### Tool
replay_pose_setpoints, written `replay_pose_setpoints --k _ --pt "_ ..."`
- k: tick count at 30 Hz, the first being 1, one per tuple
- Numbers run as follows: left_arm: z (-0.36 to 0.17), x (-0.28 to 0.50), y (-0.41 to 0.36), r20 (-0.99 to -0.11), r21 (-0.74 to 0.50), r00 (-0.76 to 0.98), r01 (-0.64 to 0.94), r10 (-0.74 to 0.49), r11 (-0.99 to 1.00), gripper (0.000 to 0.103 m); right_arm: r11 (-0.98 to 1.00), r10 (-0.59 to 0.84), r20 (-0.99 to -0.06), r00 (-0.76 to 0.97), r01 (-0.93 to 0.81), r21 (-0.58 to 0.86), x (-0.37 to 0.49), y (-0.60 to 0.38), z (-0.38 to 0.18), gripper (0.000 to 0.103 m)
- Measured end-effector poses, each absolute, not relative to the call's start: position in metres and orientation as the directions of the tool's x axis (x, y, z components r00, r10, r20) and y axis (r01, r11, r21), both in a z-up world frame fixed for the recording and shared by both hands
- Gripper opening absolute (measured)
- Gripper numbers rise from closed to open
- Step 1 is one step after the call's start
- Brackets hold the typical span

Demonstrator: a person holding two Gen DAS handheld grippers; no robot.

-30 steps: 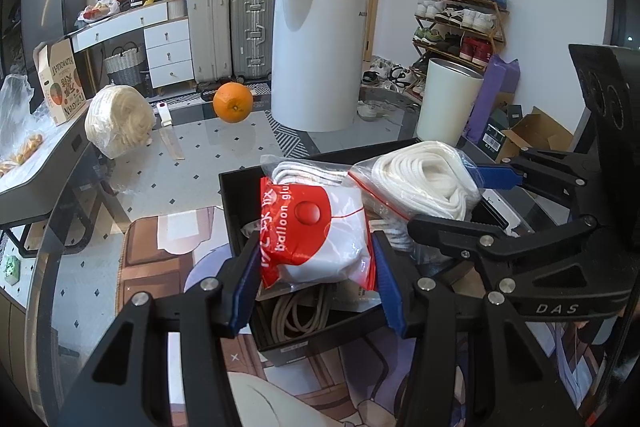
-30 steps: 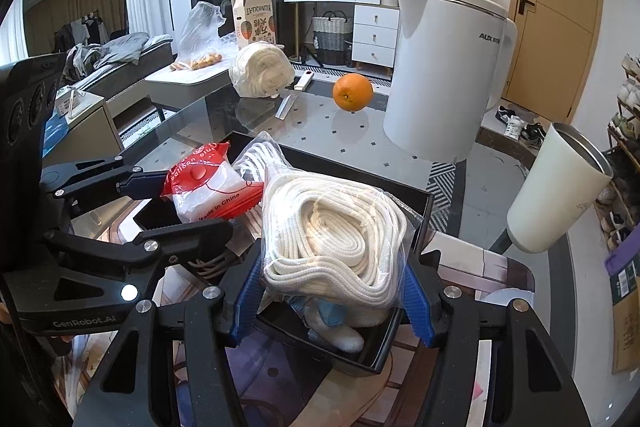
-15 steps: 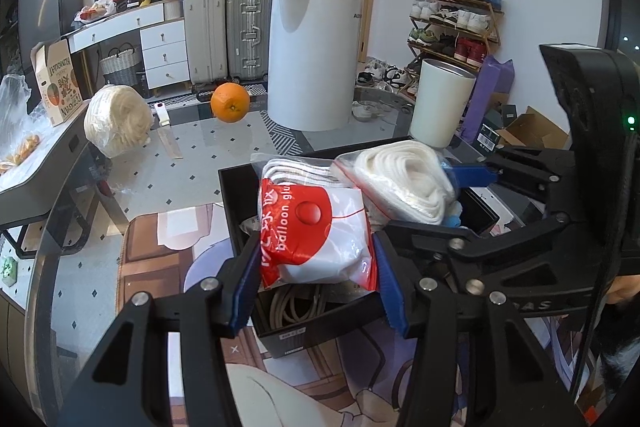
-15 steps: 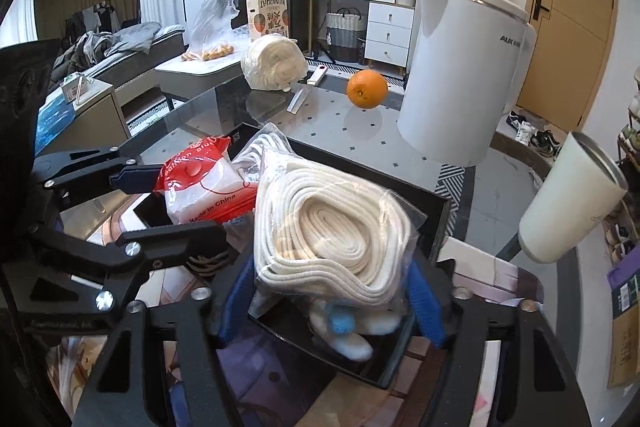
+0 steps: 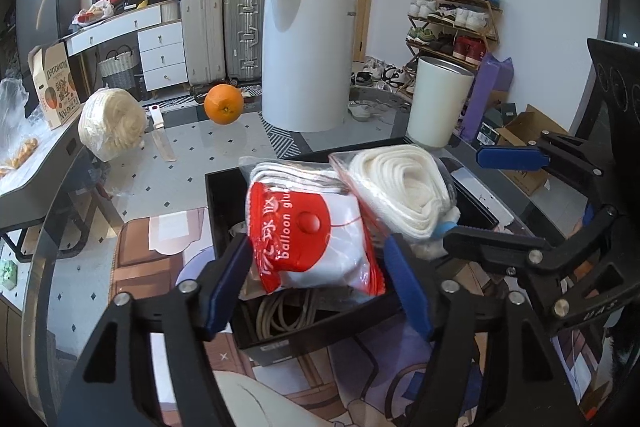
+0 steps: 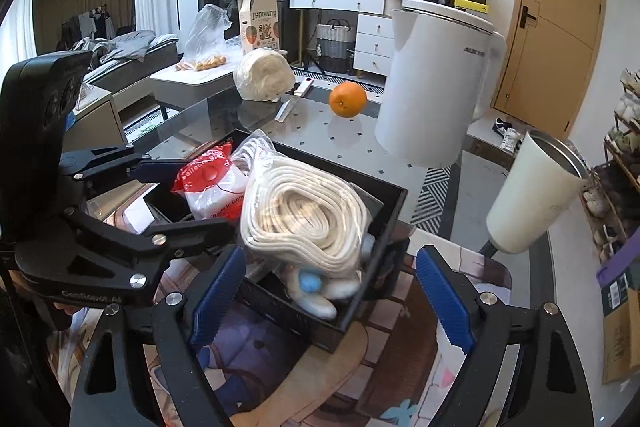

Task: Organize soft objects

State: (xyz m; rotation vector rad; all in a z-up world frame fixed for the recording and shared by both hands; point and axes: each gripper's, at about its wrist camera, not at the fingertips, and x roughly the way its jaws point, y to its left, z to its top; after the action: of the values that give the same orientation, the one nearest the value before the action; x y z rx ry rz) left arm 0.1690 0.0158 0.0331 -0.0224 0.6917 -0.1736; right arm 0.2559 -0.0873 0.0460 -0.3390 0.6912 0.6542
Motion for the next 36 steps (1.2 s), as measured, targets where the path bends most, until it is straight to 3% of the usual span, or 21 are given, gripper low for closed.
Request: replay_pose_setpoints --k 5,7,16,36 --pt "0.042 0.156 0.008 -0.611 -0.006 0.785 0.117 -0.097 0.993 0.098 0.759 0.450 -0.666 0.595 -0.647 -0.065 0.247 -0.096 0.049 0.091" --pt "0.044 0.152 0.011 -0.601 -0.001 0.795 0.099 -0.080 0.995 0.102 0.765 0.452 -0.657 0.604 -0.641 -0.062 0.242 -0.099 0.050 0.093" --pt "0.040 0.132 0.027 -0.583 -0.027 0.810 0.059 -0.063 0.998 0.103 0.808 0.453 -0.624 0.637 -0.589 -0.015 0.226 -0.111 0.046 0.101" --pt "0.027 0.093 0.044 -0.486 -0.043 0.874 -0.040 0.014 0.998 0.103 0.836 0.469 -0.531 0.706 -0.548 0.010 0.191 -0.105 0.033 0.102"
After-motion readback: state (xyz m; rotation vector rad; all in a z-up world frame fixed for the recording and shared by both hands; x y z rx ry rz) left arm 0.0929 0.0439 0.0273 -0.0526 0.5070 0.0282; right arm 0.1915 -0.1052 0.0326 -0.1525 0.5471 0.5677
